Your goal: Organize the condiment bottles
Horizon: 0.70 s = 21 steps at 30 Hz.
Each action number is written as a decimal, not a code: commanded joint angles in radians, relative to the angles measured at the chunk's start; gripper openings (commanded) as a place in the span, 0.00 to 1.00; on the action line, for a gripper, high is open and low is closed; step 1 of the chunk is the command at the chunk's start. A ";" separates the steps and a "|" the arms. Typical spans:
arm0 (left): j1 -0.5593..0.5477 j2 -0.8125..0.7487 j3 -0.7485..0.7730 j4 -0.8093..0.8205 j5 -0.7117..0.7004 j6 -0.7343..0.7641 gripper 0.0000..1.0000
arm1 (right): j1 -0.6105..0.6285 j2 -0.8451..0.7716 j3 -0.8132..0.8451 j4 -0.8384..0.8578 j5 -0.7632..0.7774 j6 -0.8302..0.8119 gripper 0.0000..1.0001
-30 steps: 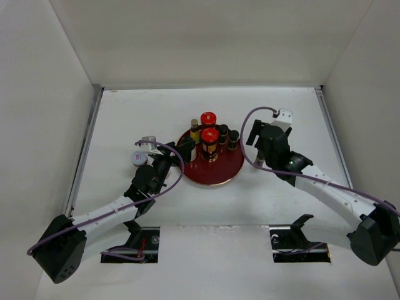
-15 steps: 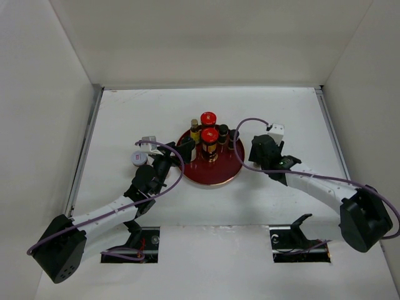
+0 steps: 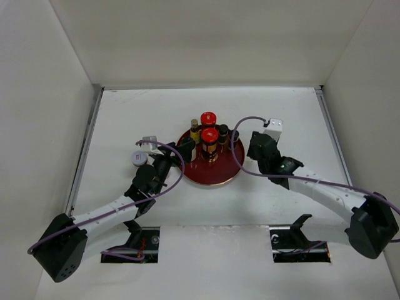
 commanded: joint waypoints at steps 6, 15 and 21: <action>0.008 -0.030 0.020 0.038 0.003 -0.001 0.88 | 0.088 0.096 0.118 0.160 -0.051 -0.044 0.38; 0.025 -0.072 0.034 -0.037 -0.028 -0.004 0.88 | 0.094 0.285 0.165 0.240 -0.098 -0.033 0.40; 0.032 -0.076 0.086 -0.184 -0.104 -0.010 0.88 | 0.094 0.348 0.165 0.245 -0.091 -0.027 0.55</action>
